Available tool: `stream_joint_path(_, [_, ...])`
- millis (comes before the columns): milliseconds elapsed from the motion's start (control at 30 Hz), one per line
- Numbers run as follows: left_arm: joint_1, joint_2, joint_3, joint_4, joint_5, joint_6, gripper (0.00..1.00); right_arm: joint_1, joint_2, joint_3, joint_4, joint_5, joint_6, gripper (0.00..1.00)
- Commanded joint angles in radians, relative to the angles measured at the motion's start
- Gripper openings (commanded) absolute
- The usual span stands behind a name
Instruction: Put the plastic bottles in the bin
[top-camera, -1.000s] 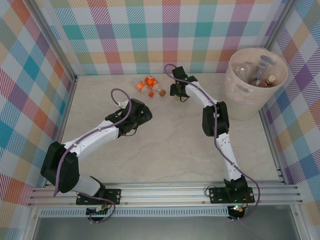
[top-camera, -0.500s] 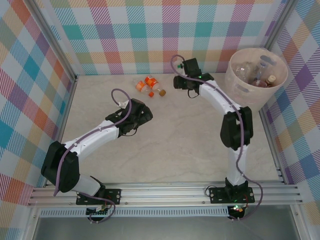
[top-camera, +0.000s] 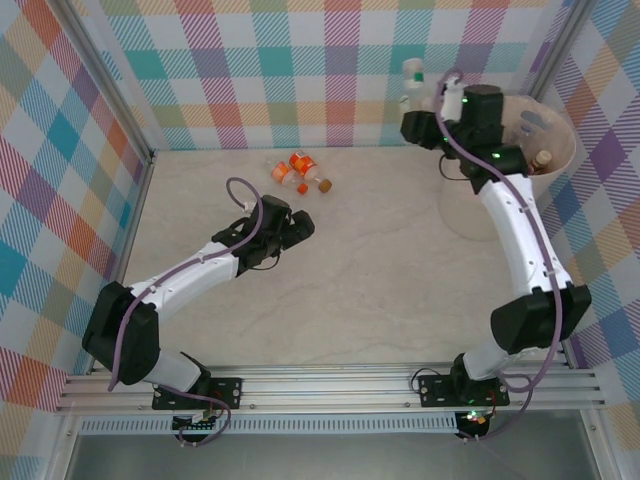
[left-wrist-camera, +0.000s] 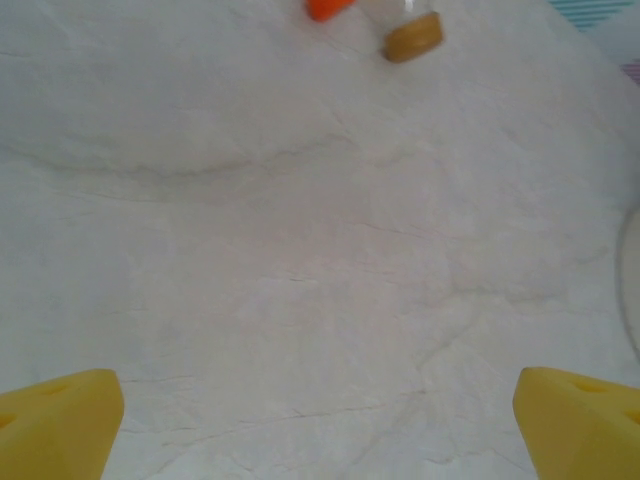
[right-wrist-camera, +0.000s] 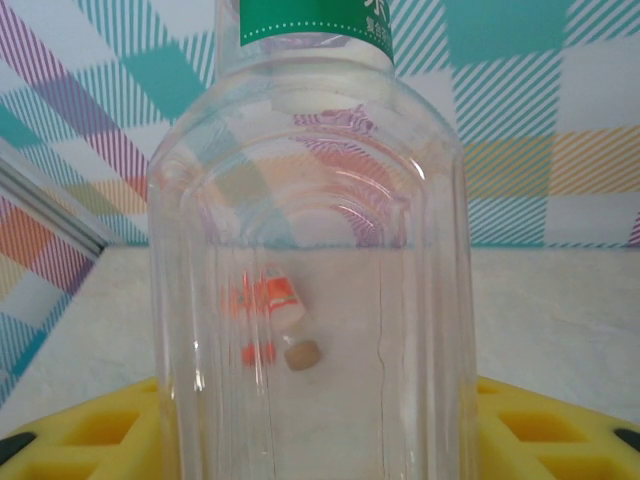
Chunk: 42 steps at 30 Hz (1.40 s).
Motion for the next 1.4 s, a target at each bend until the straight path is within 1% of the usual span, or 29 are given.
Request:
stream_joint_path(0, [0.010, 0.014, -0.015, 0.124, 0.110, 0.036, 1.00, -0.063, -0.050, -0.019, -0.026, -0.097, 0.034, 0.51])
stream_joint_path(233, [0.009, 0.032, -0.008, 0.128, 0.125, 0.034, 1.00, -0.260, -0.103, -0.039, -0.038, -0.151, 0.092, 0.52])
stream_joint_path(400, [0.009, 0.051, 0.002, 0.130, 0.136, 0.027, 1.00, -0.363, -0.079, -0.041, -0.036, -0.168, 0.163, 0.53])
stream_joint_path(533, [0.009, 0.053, 0.006, 0.127, 0.136, 0.027, 1.00, -0.438, -0.033, -0.040, -0.029, -0.169, 0.268, 0.54])
stream_joint_path(633, [0.009, 0.055, 0.007, 0.122, 0.132, 0.029, 1.00, -0.450, 0.008, -0.008, -0.052, -0.160, 0.316, 0.54])
stream_joint_path(800, [0.009, 0.069, 0.014, 0.121, 0.137, 0.026, 1.00, -0.452, 0.073, 0.025, -0.031, -0.108, 0.390, 0.61])
stream_joint_path(833, [0.009, 0.071, 0.014, 0.121, 0.140, 0.025, 1.00, -0.451, 0.094, 0.039, -0.024, -0.113, 0.405, 0.64])
stream_joint_path(867, [0.010, 0.072, 0.016, 0.121, 0.142, 0.023, 1.00, -0.451, 0.115, 0.058, -0.020, -0.123, 0.425, 0.71])
stream_joint_path(933, [0.009, 0.073, 0.015, 0.118, 0.142, 0.023, 1.00, -0.451, 0.151, 0.097, -0.017, -0.145, 0.457, 0.81])
stream_joint_path(1000, [0.009, 0.068, 0.012, 0.114, 0.136, 0.024, 1.00, -0.451, 0.165, 0.123, -0.013, -0.167, 0.477, 0.86])
stream_joint_path(1133, [0.009, 0.064, 0.007, 0.114, 0.127, 0.023, 1.00, -0.451, 0.134, 0.086, 0.050, -0.170, 0.483, 0.87])
stream_joint_path(1267, [0.009, 0.077, 0.011, 0.117, 0.136, 0.022, 1.00, -0.451, 0.113, 0.072, 0.043, -0.171, 0.456, 0.88])
stream_joint_path(1367, [0.009, 0.085, 0.013, 0.120, 0.144, 0.017, 1.00, -0.451, 0.105, 0.066, 0.044, -0.203, 0.435, 0.88])
